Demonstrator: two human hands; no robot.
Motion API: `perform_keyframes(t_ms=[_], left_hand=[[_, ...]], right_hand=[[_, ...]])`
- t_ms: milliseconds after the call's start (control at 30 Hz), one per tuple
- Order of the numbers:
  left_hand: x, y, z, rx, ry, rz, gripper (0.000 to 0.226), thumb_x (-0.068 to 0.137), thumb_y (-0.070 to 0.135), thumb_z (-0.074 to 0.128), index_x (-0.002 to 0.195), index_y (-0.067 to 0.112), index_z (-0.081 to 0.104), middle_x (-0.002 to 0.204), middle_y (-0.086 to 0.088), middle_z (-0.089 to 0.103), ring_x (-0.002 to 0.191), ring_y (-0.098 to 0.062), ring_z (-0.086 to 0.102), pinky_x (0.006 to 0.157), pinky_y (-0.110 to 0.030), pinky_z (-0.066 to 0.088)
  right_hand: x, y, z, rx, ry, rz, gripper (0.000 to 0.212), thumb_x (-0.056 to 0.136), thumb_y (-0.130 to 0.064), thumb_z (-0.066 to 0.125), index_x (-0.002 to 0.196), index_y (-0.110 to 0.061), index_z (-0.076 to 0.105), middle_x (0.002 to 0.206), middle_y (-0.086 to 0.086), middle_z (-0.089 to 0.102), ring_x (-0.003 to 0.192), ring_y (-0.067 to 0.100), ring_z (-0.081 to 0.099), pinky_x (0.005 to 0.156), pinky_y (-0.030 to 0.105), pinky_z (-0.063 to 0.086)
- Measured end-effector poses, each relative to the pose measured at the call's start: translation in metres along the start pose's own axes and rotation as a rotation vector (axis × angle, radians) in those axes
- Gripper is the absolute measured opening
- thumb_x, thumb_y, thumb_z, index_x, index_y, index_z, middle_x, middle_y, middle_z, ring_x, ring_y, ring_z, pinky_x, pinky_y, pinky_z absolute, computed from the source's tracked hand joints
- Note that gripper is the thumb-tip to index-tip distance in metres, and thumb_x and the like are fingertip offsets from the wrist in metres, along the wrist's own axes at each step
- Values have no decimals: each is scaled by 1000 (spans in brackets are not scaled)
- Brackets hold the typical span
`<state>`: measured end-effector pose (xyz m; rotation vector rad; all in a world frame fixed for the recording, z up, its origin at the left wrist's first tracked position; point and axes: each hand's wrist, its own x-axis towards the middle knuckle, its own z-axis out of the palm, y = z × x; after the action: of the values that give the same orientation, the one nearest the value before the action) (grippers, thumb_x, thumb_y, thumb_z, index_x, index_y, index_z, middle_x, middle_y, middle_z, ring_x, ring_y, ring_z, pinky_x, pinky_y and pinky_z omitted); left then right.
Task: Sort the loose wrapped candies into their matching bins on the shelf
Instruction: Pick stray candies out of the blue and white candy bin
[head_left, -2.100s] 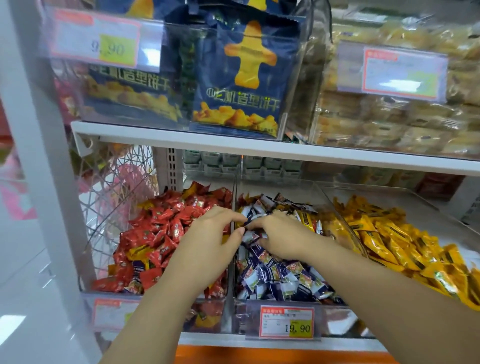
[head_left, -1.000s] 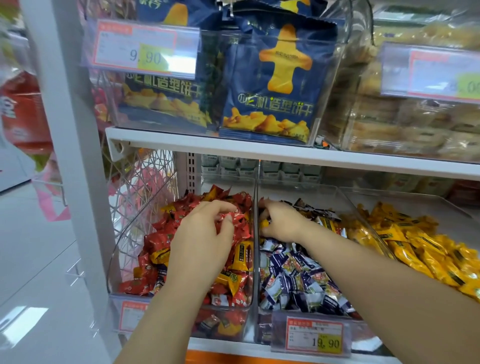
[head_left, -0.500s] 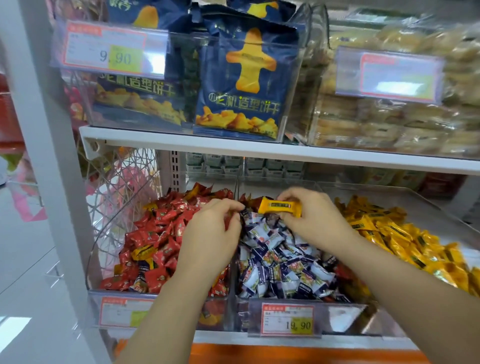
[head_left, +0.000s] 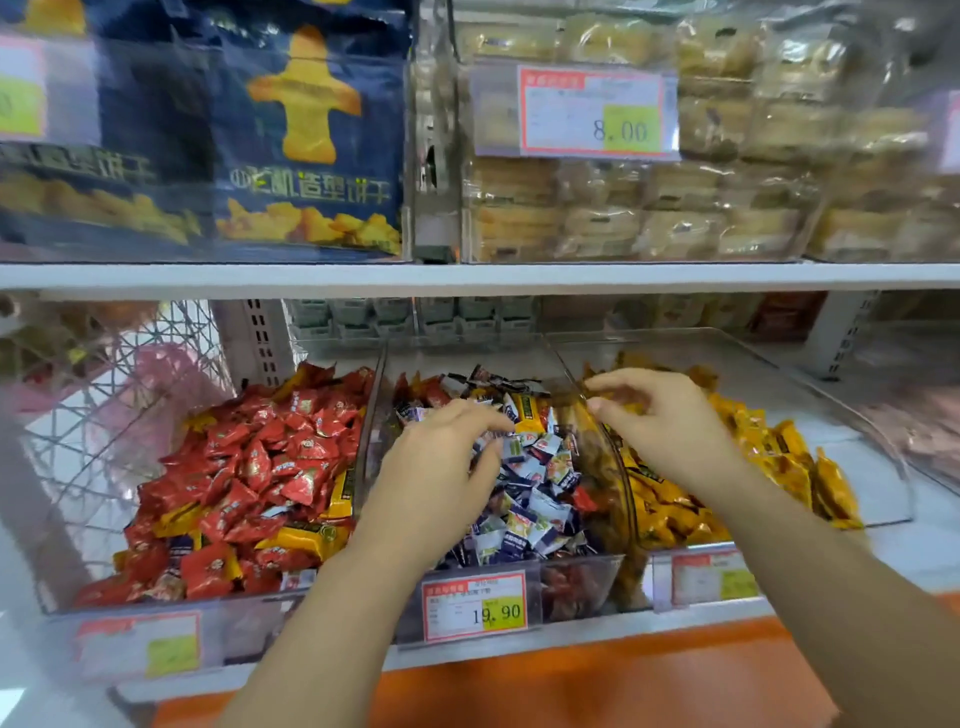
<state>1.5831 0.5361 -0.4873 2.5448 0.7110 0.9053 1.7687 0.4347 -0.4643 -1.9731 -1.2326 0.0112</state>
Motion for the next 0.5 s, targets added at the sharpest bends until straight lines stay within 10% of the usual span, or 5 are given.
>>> perform_keyframes(t_ms=[200, 500], left_hand=[[15, 4, 21, -19, -188, 50, 28, 96, 21, 52, 120, 30, 62, 121, 15, 56, 108, -1, 48, 90, -14, 37], [37, 1, 51, 319, -583, 176, 27, 95, 39, 51, 119, 33, 62, 140, 10, 45, 129, -16, 39, 108, -42, 30]], right_hand=[[-5, 10, 12, 35, -172, -27, 29, 87, -15, 64, 115, -21, 67, 137, -2, 51, 122, 11, 50, 107, 33, 40], [-3, 21, -3, 73, -326, -124, 27, 90, -23, 61, 116, -28, 65, 147, -6, 39, 132, 8, 38, 109, 33, 36]])
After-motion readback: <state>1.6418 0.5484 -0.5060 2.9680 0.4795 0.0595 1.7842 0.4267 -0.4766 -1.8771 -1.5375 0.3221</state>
